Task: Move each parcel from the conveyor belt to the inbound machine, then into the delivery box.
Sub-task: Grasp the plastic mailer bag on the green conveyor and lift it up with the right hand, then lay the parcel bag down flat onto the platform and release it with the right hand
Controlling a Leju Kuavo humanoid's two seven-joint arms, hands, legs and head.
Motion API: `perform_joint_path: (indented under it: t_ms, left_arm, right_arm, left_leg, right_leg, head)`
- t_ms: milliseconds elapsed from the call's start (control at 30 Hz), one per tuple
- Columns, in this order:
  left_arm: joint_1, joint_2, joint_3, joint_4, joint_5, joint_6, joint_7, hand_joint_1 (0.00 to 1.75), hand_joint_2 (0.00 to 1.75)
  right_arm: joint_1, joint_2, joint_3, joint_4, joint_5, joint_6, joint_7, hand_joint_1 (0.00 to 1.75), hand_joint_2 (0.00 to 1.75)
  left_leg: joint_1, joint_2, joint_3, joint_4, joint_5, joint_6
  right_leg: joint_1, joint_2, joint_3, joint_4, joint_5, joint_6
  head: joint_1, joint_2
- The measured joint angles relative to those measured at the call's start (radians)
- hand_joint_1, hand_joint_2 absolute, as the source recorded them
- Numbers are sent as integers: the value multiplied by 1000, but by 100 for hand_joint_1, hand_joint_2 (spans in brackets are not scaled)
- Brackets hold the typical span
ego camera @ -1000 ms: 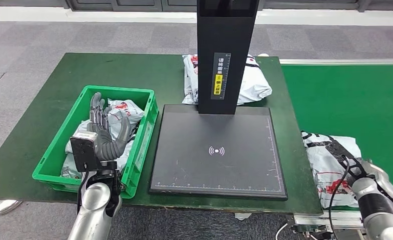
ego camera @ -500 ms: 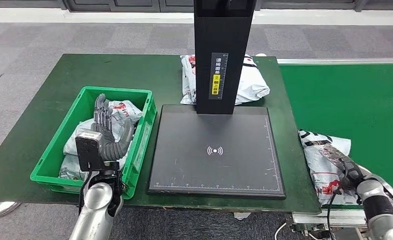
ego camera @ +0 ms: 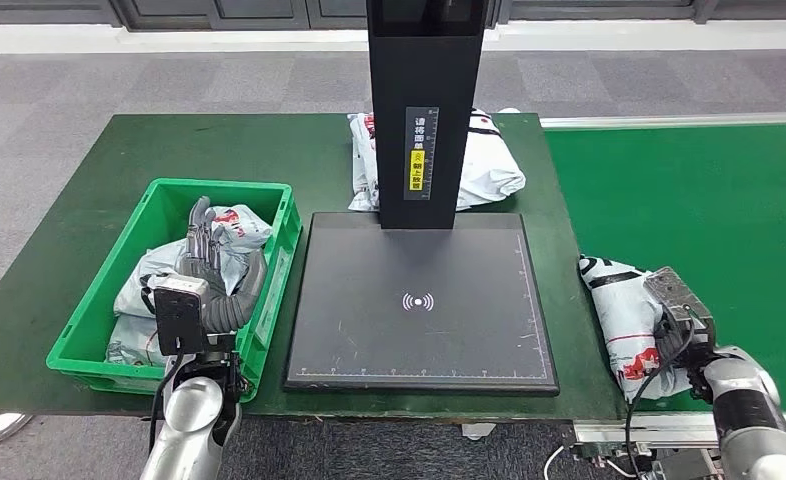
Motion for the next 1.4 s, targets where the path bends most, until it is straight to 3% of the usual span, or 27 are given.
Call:
perform_joint_path:
  t_ms: [433, 700, 900, 1167, 1400]
  left_arm:
    - [11, 2, 0, -10, -20, -2, -4, 0, 175]
    - [15, 1, 0, -10, -25, 0, -7, 0, 175]
    - [27, 0, 0, -10, -36, 4, -11, 0, 175]
    - [35, -2, 0, -10, -38, 5, -12, 0, 175]
    - [36, -2, 0, -9, -38, 5, -12, 0, 175]
  right_arm:
    - [43, 125, -107, -67, -519, 65, -74, 175, 175]
    - [48, 217, -100, -168, -838, 105, -58, 175, 175]
    - [22, 275, -38, -233, -1042, 142, -46, 175, 175]
    - [-4, 302, 43, -283, -1121, 155, -44, 175, 175]
    - [-17, 313, 85, -322, -1148, 154, -46, 175, 175]
  left_leg:
    - [5, 21, 8, -6, -6, -5]
    - [6, 22, 8, -8, -3, -8]
    - [6, 13, 5, -8, 5, -13]
    - [4, -16, 1, -7, 13, -10]
    - [1, -18, 0, -7, 13, -9]
  right_leg:
    - [4, 21, -3, 1, 3, -10]
    - [5, 22, -5, 2, 4, -14]
    - [5, 12, -6, 3, 4, -14]
    - [3, -16, -8, 3, 3, -12]
    - [1, -18, -9, 3, 2, -11]
  head:
    - [0, 0]
    - [0, 0]
    - [0, 0]
    - [0, 0]
    - [0, 0]
